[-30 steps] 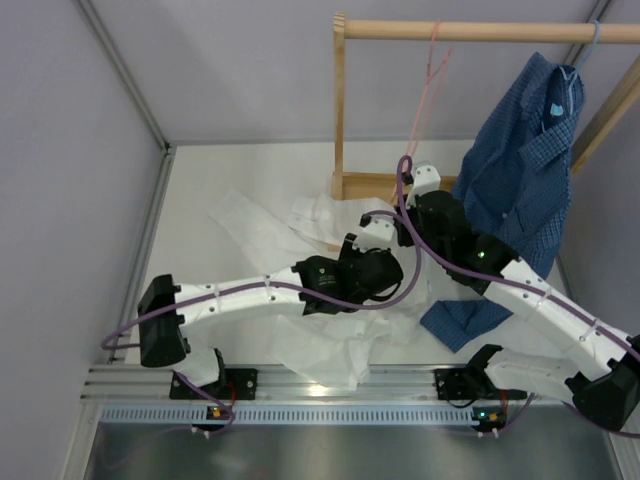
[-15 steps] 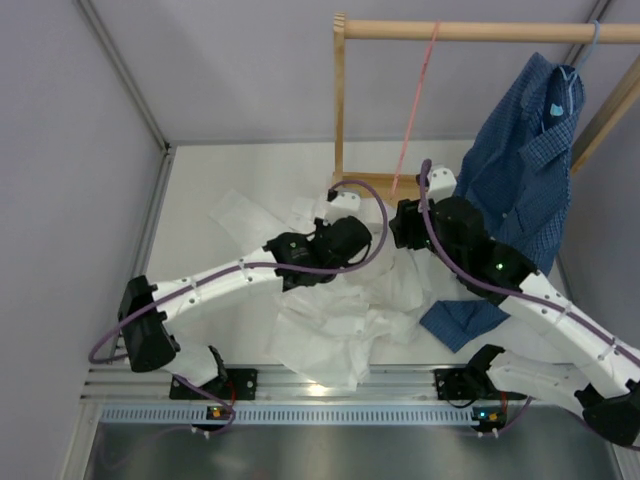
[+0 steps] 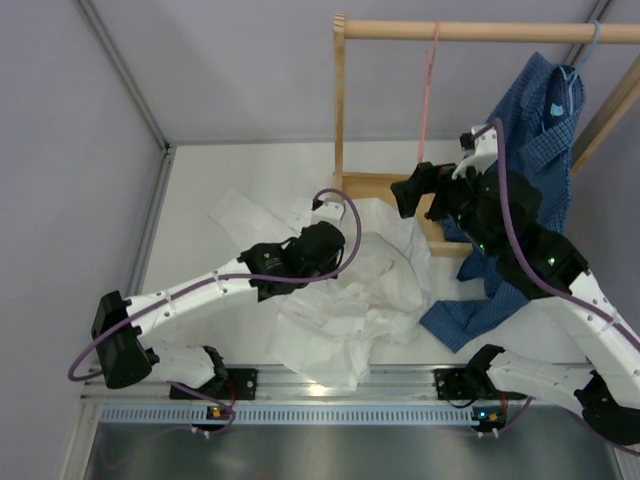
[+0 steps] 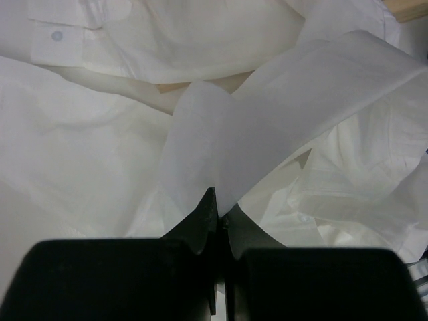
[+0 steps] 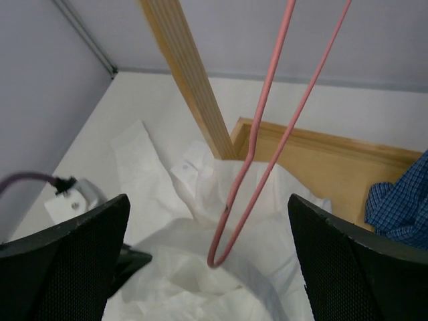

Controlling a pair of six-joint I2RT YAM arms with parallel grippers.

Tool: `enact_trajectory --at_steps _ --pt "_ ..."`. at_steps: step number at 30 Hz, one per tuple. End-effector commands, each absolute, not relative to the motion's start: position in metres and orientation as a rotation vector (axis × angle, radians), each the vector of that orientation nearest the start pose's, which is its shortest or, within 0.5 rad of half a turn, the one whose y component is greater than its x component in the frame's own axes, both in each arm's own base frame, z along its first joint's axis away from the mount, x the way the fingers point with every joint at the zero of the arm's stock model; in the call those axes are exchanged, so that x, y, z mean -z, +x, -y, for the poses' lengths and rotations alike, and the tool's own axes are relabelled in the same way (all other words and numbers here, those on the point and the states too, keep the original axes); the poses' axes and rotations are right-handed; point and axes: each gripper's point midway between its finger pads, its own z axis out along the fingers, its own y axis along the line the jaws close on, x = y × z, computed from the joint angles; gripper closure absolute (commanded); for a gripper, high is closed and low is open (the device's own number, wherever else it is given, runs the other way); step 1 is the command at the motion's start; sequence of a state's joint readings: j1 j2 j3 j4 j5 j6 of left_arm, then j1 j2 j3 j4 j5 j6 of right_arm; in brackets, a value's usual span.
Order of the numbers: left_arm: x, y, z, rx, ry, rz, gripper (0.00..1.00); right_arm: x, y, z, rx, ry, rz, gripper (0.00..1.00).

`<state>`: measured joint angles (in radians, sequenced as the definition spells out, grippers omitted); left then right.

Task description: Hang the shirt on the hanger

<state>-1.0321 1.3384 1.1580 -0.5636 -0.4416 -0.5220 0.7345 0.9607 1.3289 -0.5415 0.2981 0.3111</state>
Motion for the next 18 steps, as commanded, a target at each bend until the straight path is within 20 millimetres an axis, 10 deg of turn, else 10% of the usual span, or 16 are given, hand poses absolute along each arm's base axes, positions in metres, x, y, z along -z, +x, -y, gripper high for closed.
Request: enact_trajectory --at_steps 1,7,18 --pt "-0.206 0.232 0.29 0.435 0.315 -2.178 1.0 -0.41 0.279 -0.173 -0.383 -0.105 -1.778 0.04" --pt "-0.197 0.226 0.293 0.463 0.332 -2.203 1.0 -0.421 0.339 -0.155 -0.011 -0.052 -1.82 0.3" --pt "-0.182 0.218 0.284 0.435 0.38 -2.226 1.0 -0.415 0.335 -0.144 -0.049 -0.123 -1.858 0.74"
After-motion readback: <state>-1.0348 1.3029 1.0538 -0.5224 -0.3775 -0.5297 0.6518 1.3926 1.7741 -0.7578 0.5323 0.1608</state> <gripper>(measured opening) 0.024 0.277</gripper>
